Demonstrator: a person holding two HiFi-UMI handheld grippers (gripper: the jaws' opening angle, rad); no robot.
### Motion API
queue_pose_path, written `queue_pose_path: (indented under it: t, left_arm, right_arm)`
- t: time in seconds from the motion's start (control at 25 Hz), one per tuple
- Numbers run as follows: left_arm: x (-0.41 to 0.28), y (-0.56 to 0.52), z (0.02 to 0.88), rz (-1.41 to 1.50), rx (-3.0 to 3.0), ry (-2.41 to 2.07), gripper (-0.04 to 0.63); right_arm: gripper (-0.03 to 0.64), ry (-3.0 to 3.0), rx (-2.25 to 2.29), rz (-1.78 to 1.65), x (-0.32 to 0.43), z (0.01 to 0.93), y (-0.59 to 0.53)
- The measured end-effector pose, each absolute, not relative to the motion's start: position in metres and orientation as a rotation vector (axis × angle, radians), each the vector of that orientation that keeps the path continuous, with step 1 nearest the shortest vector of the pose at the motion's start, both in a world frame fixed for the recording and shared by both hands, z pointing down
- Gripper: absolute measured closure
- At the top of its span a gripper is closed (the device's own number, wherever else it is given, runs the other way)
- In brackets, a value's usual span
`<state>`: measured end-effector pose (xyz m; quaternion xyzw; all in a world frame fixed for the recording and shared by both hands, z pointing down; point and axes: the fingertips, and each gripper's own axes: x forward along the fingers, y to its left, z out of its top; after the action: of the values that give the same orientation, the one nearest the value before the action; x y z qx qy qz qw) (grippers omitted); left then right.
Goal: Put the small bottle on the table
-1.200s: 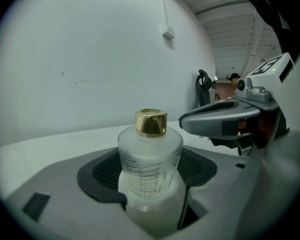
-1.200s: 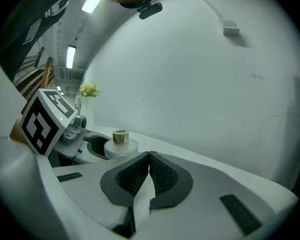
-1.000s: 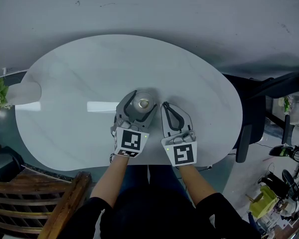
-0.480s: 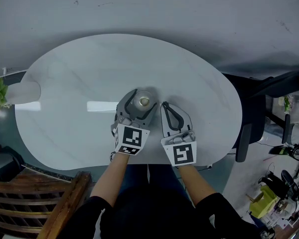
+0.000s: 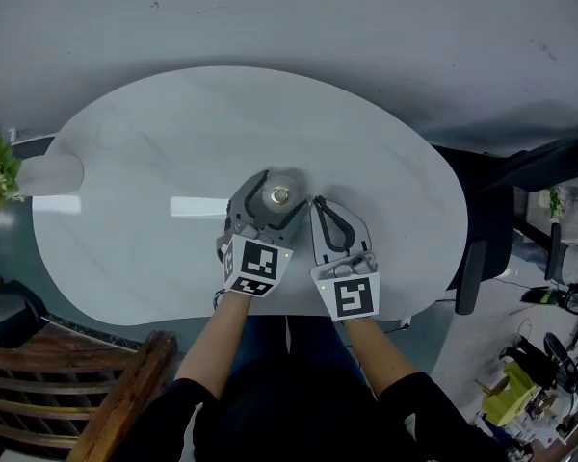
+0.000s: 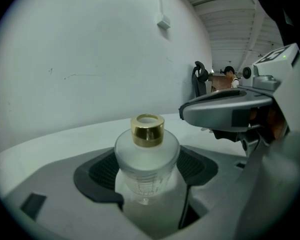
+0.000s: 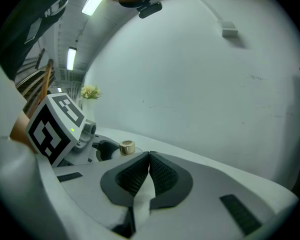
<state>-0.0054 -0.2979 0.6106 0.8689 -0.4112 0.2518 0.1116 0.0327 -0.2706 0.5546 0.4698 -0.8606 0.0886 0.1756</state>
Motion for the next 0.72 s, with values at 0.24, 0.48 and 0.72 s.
queue_pose_path:
  t: [0.24,0.48,0.72]
  left_arm:
    - [-0.015,-0.291,0.598,0.741,2.548,-1.268,0.245]
    - [-0.029,-0.280,0.565,0.684,2.557,-1.351,0.245]
    - [-0.043,-0.265,0.510,0.575,2.578,-1.501,0.428]
  right_arm:
    - [0.594,-2.454,1.335,0.228,0.031,0.542,-0.268]
    - [0.594,-2.478,1.344,0.181,0.027,0.518,-0.261]
    - [0.594,-2.510,1.362,0.113,0.021,0.485,-0.249]
